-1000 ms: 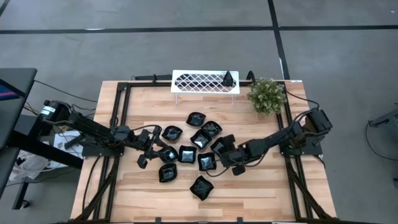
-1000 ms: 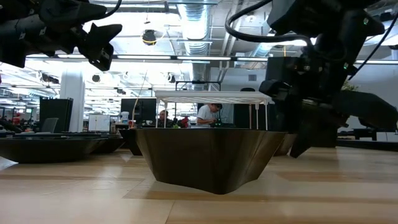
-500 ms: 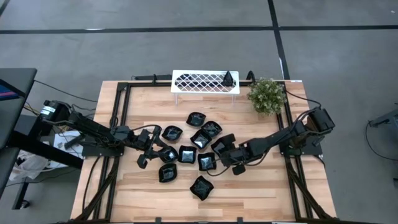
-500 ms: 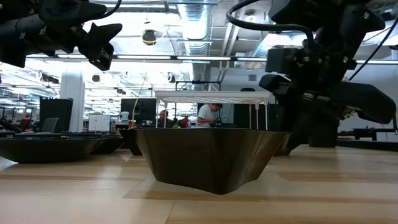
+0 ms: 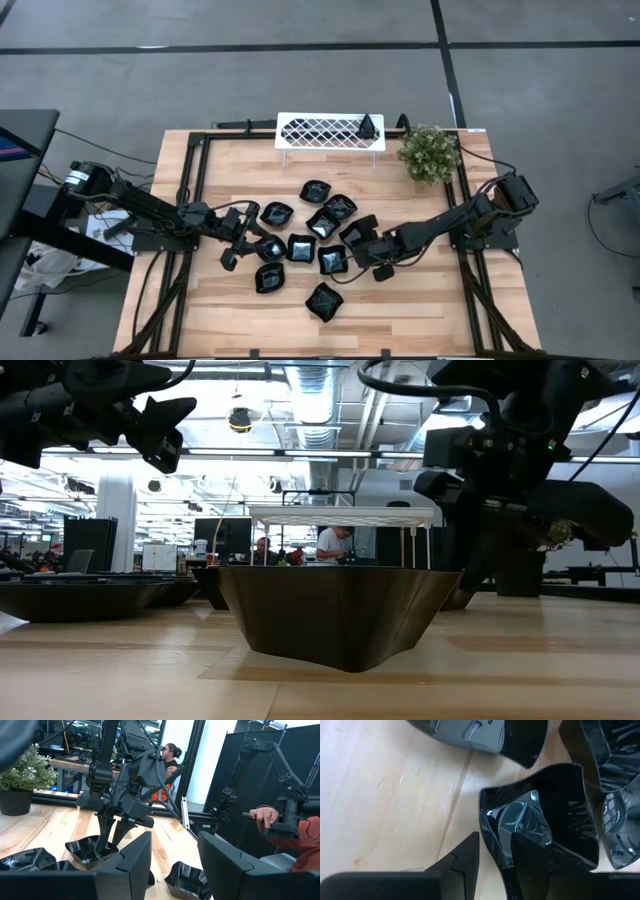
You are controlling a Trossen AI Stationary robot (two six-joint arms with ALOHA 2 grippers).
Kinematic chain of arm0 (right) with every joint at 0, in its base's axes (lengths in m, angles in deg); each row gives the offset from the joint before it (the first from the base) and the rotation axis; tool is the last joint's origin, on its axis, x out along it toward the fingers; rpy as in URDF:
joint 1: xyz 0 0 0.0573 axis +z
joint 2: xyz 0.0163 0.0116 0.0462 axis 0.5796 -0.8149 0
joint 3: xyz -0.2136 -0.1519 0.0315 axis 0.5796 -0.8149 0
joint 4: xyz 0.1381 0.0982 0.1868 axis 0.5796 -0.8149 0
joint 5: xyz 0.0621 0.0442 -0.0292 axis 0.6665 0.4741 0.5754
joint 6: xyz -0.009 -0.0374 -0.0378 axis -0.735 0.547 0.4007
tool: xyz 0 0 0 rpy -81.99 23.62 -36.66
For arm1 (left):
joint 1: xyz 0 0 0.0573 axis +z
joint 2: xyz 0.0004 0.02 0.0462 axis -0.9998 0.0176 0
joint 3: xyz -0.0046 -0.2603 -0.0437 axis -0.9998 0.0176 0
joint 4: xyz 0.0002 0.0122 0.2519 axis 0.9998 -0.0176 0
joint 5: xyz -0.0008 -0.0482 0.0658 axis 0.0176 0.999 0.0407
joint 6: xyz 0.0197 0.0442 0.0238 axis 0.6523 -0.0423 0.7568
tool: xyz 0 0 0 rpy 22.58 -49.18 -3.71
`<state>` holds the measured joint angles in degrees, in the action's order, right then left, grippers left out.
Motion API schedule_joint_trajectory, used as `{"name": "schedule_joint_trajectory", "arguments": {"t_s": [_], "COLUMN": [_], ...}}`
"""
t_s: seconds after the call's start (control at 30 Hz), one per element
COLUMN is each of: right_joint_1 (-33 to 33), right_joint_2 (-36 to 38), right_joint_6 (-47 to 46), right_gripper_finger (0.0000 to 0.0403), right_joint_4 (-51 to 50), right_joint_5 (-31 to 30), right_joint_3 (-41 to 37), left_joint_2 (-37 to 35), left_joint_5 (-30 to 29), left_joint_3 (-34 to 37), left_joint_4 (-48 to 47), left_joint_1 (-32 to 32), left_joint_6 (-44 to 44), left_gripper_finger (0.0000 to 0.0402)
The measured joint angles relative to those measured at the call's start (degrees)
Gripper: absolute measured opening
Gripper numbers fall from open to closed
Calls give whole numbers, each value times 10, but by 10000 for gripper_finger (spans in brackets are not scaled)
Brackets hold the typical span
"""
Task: Pick & Place Mini shaped plates
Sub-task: Put the distorted square plate on the shelf
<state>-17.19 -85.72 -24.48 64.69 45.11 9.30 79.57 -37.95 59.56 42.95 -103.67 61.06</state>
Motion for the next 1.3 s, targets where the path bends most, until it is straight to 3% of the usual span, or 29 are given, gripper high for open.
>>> {"name": "schedule_joint_trajectory", "arguments": {"t_s": [0.53, 0.9, 1.0, 1.17, 1.3], "right_joint_1": [0, 8, 16, 33, 45], "right_joint_2": [-3, -3, -3, -4, -4], "right_joint_6": [-4, -14, -27, -68, -47], "right_gripper_finger": [102, 31, 6, 4, 3], "right_joint_4": [-6, -13, -40, -122, -189], "right_joint_5": [-10, -10, -10, -9, -23], "right_joint_3": [0, 0, 5, 50, 110], "left_joint_2": [0, 0, 0, 0, 0], "left_joint_5": [0, 0, 0, 0, 0], "left_joint_3": [0, 0, 0, 0, 0], "left_joint_4": [1, 2, 2, 2, 2], "left_joint_1": [0, 0, 0, 0, 0], "left_joint_6": [0, 0, 0, 0, 0], "left_gripper_finger": [163, 163, 163, 163, 163]}}
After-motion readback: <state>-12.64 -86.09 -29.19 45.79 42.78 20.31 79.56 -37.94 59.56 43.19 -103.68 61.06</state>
